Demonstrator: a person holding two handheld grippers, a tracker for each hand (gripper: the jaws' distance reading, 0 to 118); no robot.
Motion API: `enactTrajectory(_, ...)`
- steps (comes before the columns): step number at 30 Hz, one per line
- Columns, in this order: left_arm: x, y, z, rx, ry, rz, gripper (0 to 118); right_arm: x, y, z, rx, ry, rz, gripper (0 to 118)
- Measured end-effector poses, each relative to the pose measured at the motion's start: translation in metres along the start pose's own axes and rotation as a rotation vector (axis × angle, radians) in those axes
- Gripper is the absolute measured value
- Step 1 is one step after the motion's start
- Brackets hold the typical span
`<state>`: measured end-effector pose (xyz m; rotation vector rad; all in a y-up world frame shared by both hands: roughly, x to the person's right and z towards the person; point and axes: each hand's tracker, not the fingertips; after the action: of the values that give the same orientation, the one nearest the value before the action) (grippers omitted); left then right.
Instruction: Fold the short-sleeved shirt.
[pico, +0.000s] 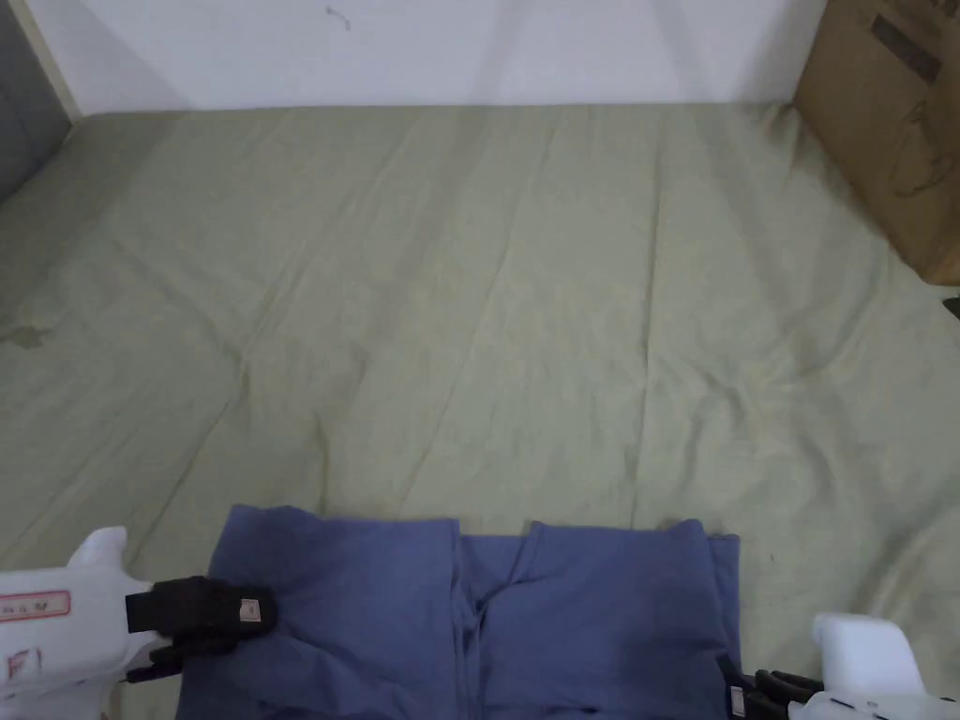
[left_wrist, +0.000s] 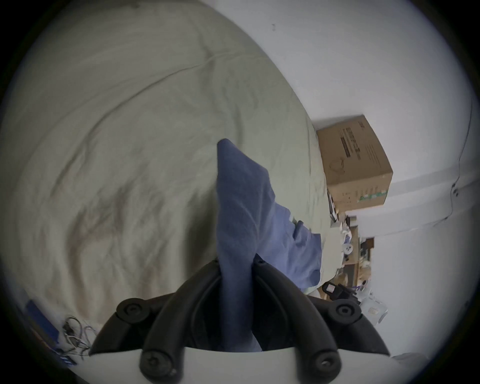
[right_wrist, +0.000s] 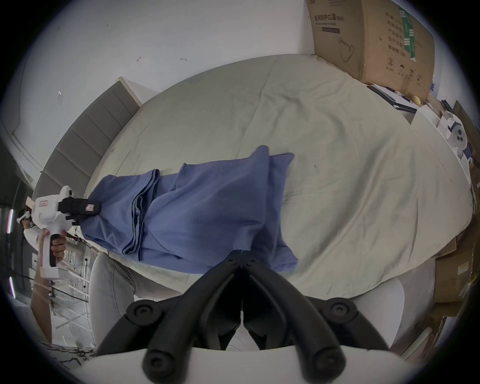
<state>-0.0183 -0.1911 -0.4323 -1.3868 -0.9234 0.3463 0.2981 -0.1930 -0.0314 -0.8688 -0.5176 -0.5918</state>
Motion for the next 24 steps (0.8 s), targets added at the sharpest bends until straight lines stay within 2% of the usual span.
enactTrajectory(8, 0.153, -0.01, -0.004, 0.001, -0.03, -0.276, 9, 0.034, -0.012, 0.013, 0.031, -0.017, -0.116, 0)
enactTrajectory(12, 0.212, -0.028, -0.054, -0.088, -0.075, -0.422, 9, 0.051, -0.018, 0.021, 0.053, -0.017, -0.186, 0)
enactTrajectory(15, 0.231, -0.039, -0.109, -0.204, -0.075, -0.415, 9, 0.06, -0.02, 0.024, 0.06, -0.032, -0.218, 0)
enactTrajectory(17, 0.242, -0.05, -0.146, -0.293, -0.049, -0.457, 10, 0.065, -0.021, 0.028, 0.067, -0.035, -0.229, 0)
enactTrajectory(19, 0.253, -0.059, -0.175, -0.347, -0.005, -0.511, 22, 0.07, -0.022, 0.031, 0.072, -0.039, -0.236, 0)
enactTrajectory(21, 0.255, -0.066, -0.19, -0.352, -0.041, -0.498, 68, 0.074, -0.023, 0.033, 0.076, -0.05, -0.245, 0)
enactTrajectory(22, 0.255, -0.068, -0.193, -0.364, -0.051, -0.498, 86, 0.076, -0.023, 0.034, 0.078, -0.057, -0.251, 0)
enactTrajectory(23, 0.257, -0.07, -0.191, -0.363, -0.056, -0.49, 96, 0.078, -0.023, 0.034, 0.078, -0.058, -0.258, 0)
enactTrajectory(24, 0.254, -0.068, -0.188, -0.358, -0.058, -0.488, 96, 0.08, -0.024, 0.034, 0.078, -0.058, -0.264, 0)
